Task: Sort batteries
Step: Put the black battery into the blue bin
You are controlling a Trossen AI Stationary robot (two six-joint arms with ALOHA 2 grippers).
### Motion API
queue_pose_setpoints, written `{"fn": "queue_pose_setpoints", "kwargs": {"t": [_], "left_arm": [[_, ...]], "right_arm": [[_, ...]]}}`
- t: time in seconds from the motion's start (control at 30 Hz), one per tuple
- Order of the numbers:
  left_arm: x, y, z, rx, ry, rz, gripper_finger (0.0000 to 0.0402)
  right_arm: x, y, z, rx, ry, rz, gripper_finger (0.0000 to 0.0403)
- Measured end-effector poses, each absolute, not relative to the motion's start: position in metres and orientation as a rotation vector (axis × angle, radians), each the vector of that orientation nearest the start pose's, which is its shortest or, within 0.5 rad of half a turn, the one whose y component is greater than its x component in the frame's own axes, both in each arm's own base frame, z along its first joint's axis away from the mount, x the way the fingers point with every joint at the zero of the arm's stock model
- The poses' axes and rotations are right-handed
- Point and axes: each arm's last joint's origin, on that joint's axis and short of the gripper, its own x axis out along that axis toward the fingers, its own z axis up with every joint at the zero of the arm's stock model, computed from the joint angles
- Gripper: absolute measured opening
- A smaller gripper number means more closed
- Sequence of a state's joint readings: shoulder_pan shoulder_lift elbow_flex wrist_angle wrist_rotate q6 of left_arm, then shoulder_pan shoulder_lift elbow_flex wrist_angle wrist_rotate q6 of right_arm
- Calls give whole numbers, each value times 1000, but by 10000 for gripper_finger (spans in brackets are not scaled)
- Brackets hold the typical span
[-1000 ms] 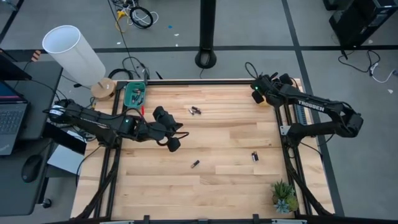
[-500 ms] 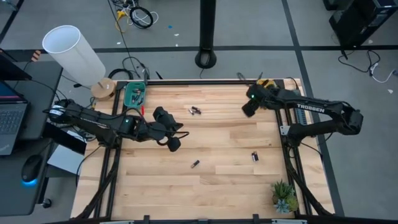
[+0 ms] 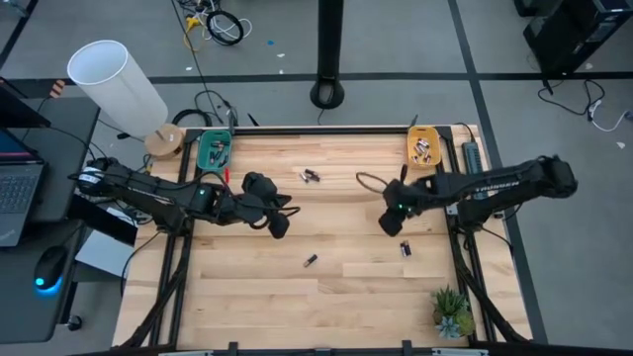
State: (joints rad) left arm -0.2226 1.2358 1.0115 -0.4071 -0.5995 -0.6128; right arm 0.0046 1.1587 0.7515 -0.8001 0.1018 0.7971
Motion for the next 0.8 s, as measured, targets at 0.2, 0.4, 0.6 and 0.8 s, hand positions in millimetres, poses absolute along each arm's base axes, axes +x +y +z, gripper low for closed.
{"fn": "queue_pose_setpoints", "kwargs": {"t": [0.2,0.4,0.6,0.8], "left_arm": [[258,-42,305,-395,405,531,8],[261,-42,310,-421,353,517,8],[261,-42,310,-418,343,524,8],[261,-42,311,-390,342,530,8]], "right_arm": [[185,22,193,888,1217,-579,129],[175,43,186,929,1305,-581,141],[170,59,186,898,1319,-565,158],[165,64,185,862,1302,-618,160]]}}
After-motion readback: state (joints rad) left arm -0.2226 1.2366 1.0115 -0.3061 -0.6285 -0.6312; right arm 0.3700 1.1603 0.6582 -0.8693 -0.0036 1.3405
